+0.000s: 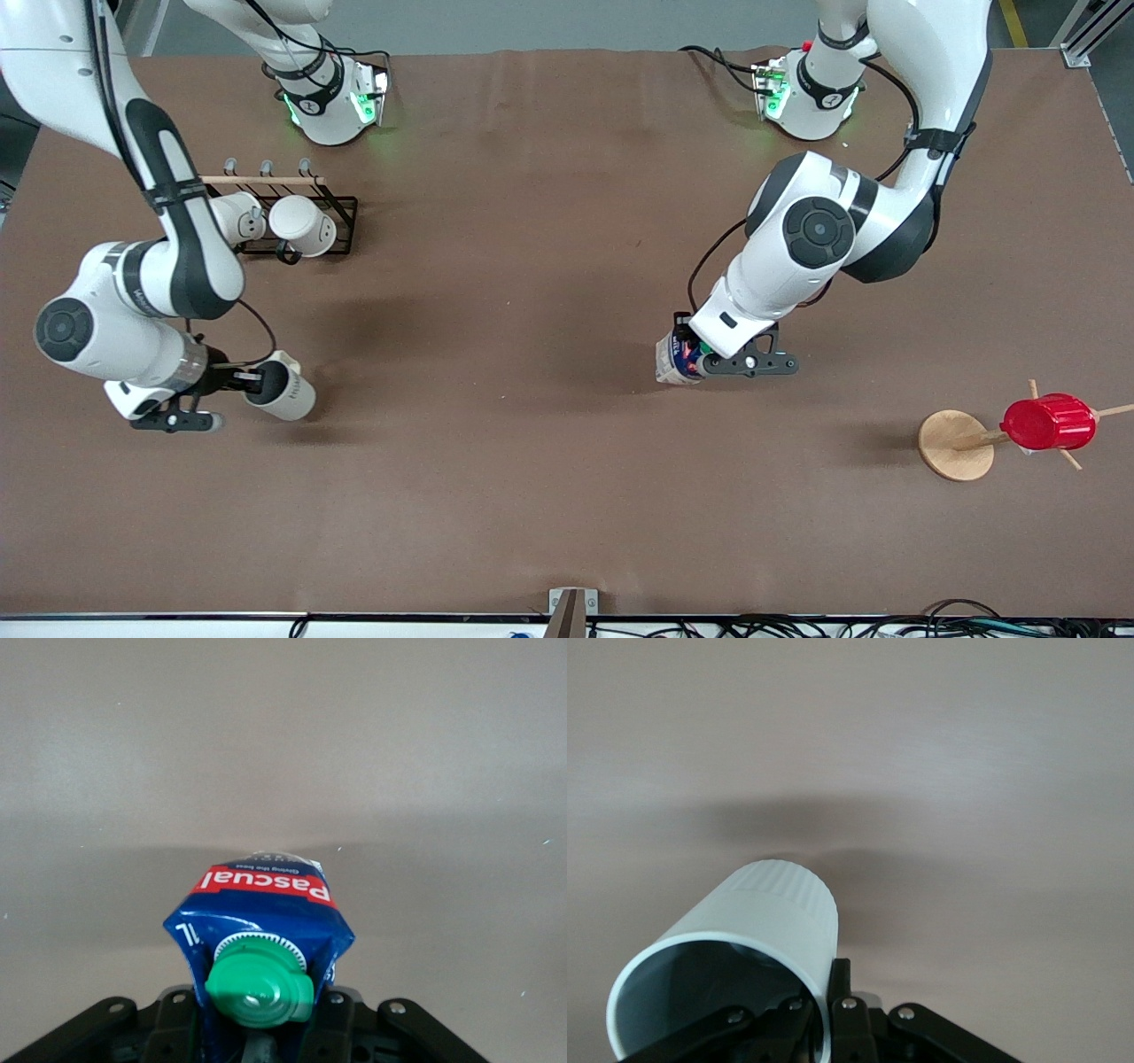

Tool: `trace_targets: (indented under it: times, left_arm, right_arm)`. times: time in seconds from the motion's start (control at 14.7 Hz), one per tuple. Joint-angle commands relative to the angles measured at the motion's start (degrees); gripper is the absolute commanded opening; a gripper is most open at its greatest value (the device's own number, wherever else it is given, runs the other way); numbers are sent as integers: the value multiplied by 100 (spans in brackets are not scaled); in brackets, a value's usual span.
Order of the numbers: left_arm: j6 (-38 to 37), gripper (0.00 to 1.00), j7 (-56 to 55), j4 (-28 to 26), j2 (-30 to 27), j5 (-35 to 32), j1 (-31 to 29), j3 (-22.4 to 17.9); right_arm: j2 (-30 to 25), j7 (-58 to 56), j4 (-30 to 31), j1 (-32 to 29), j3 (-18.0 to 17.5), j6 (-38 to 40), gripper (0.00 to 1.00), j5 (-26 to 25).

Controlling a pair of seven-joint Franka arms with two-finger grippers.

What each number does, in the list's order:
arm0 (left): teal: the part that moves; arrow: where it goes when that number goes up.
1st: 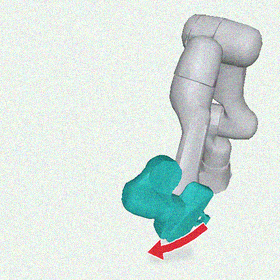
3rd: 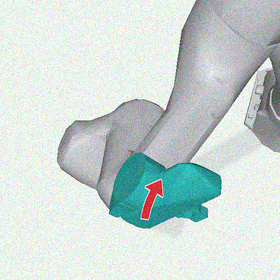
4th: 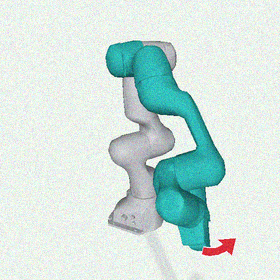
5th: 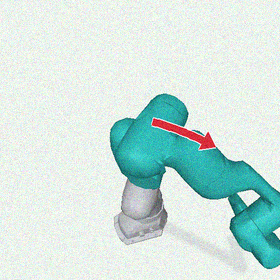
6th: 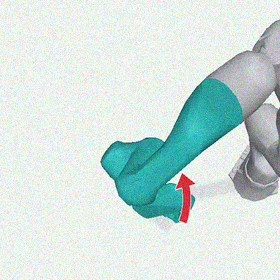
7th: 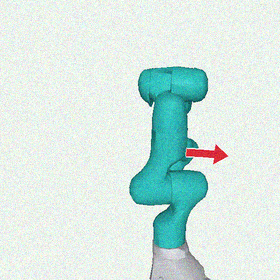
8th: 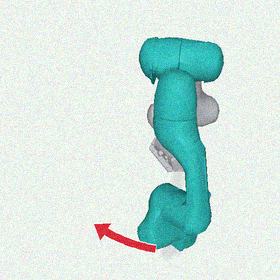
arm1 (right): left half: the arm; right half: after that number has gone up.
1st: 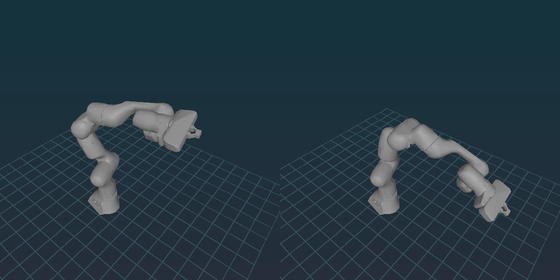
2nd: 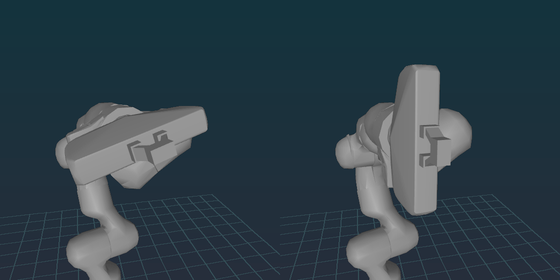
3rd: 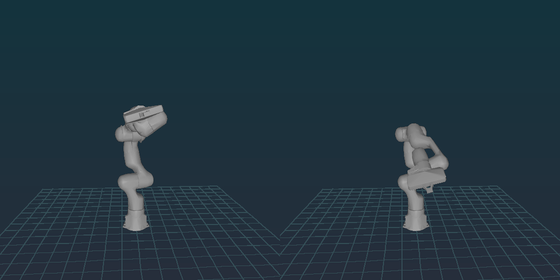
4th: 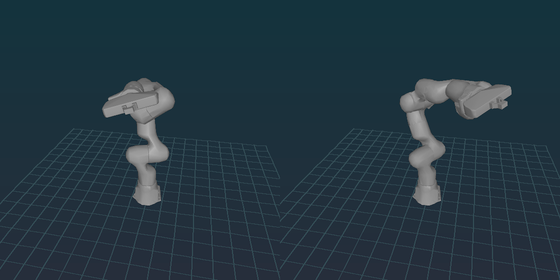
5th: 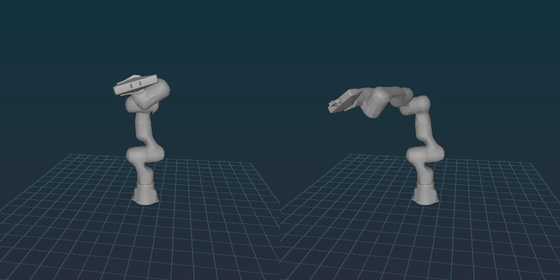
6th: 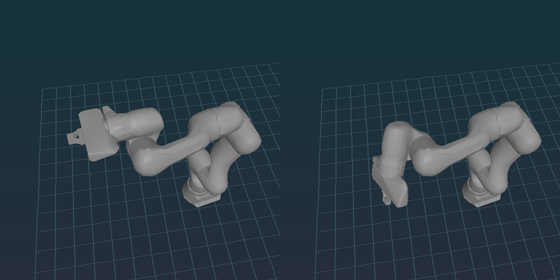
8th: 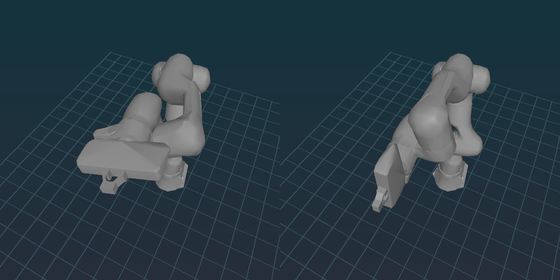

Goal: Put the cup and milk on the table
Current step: 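Carry the carton and mug toward each other at the table middle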

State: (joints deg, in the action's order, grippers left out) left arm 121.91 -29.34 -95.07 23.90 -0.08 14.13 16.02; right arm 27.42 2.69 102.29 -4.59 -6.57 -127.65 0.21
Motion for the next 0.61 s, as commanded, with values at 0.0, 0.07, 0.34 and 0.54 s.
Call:
trace_targets:
  times: [0.0,0.07,0.34,0.54]
  left_arm:
    - [-229,0,-273,418,53,-45,142,-20]
    - [-229,0,-326,480,88,-36,186,-20]
    - [-229,0,-659,665,273,-36,327,-20]
    - [-229,0,-871,779,378,-45,442,-28]
  right_arm:
    - [-52,582,37,518,-72,56,0,58]
    - [-52,784,28,677,-72,48,0,58]
    - [26,1901,-191,1592,-63,-40,0,31]
    - [360,2374,-358,2101,-64,-592,0,58]
